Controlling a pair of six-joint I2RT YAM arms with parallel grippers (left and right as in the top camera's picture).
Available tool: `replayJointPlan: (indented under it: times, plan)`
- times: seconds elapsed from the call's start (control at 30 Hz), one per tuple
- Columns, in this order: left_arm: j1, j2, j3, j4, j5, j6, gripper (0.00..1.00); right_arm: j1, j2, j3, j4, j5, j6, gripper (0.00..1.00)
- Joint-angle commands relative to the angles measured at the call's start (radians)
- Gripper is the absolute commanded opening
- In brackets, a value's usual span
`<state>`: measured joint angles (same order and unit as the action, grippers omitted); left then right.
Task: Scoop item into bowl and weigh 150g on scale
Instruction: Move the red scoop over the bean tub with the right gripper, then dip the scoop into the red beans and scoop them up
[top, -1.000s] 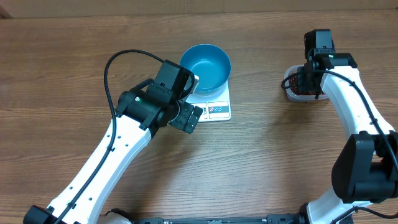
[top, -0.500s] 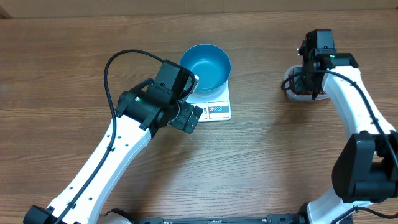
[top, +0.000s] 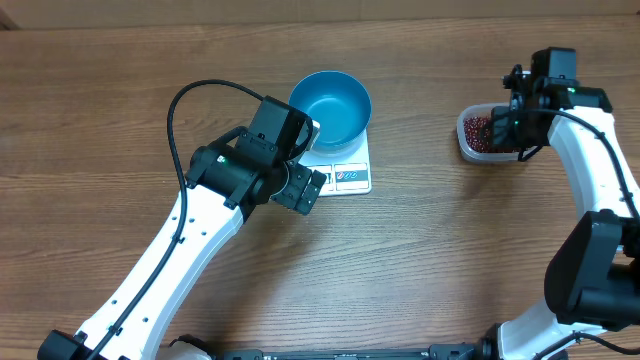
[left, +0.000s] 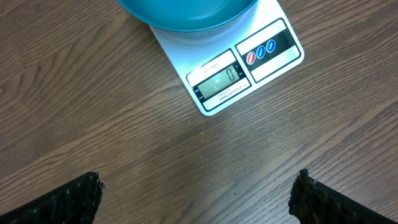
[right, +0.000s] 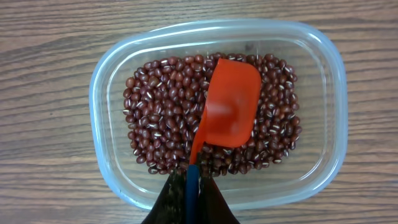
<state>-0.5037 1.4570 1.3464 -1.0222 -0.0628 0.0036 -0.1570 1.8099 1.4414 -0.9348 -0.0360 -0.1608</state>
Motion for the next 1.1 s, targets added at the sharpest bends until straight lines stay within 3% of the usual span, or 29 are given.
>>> replayJointPlan:
  times: [0.0, 1.07]
  plan:
    - [0.0, -0.012, -0.005, 0.002, 0.011, 0.016, 1.0, -0.029, 0.017, 0.018, -0.021, -0.107, -0.006, 0.04]
    - [0.0, -0.012, -0.005, 0.002, 0.011, 0.016, 1.0, -0.065, 0.025, 0.005, -0.044, -0.237, -0.016, 0.04]
